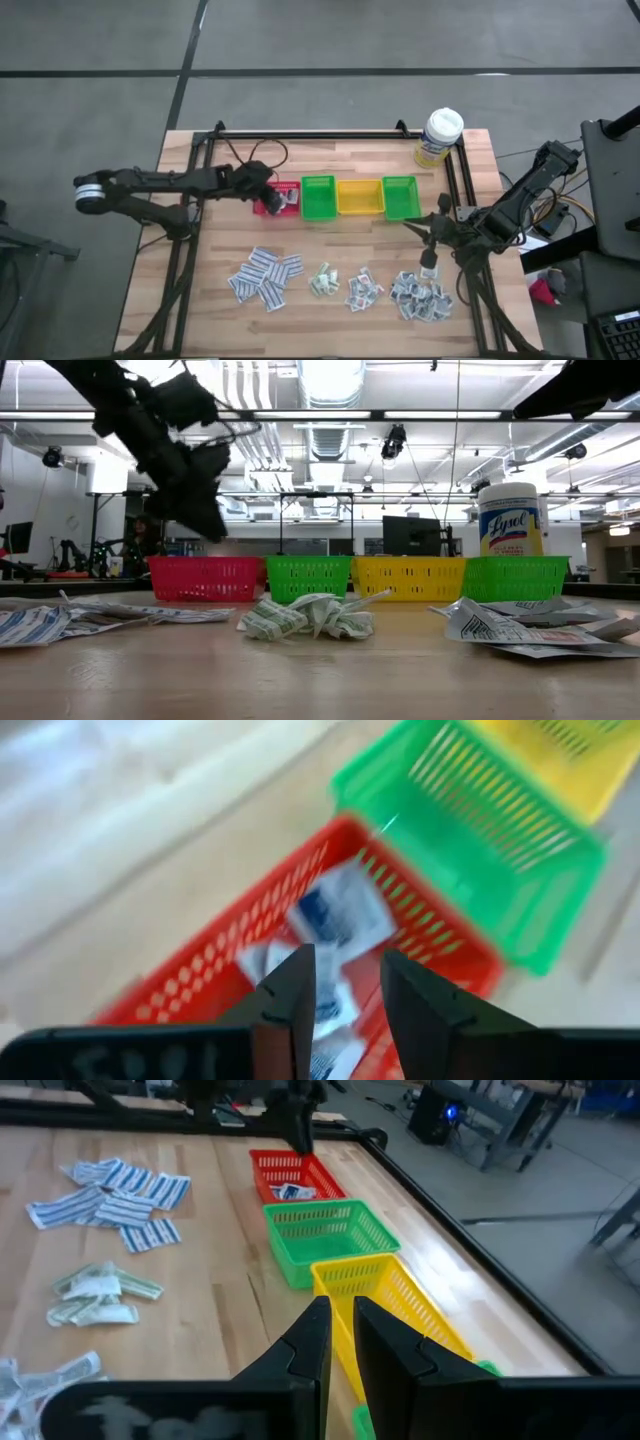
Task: Pick & Place First Aid Supplies
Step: Put the alcohol pad into the red basket
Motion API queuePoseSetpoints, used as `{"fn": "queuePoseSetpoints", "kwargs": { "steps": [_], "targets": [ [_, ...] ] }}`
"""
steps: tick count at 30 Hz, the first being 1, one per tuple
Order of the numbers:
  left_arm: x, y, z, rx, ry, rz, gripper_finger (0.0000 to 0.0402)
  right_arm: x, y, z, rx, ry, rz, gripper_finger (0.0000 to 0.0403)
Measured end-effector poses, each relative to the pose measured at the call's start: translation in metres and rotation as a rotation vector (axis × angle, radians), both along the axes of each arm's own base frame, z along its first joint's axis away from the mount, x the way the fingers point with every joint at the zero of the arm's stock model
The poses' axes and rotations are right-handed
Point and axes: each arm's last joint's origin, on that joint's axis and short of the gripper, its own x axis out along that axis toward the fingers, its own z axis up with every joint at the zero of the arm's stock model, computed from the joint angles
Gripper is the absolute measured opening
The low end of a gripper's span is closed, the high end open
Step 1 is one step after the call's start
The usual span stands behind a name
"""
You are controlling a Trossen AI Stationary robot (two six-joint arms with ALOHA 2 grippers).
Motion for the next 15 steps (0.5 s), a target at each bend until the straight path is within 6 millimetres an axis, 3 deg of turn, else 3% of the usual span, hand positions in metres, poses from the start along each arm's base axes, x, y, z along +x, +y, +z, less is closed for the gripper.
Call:
{"fn": "queuePoseSetpoints", "kwargs": {
  "steps": [6, 15],
  "targets": [
    [0.001, -0.002, 0.032, 0.077, -0.099, -0.052, 0.0108, -0.002, -0.003, 0.004, 0.036, -0.029, -0.008, 0.0043],
    [0.002, -0.016, 0.04, 0.114, -0.116, -0.142, 0.0108, -0.008, -0.01, 0.011, 0.123, 0.006, 0.106, 0.0043]
  ]
}}
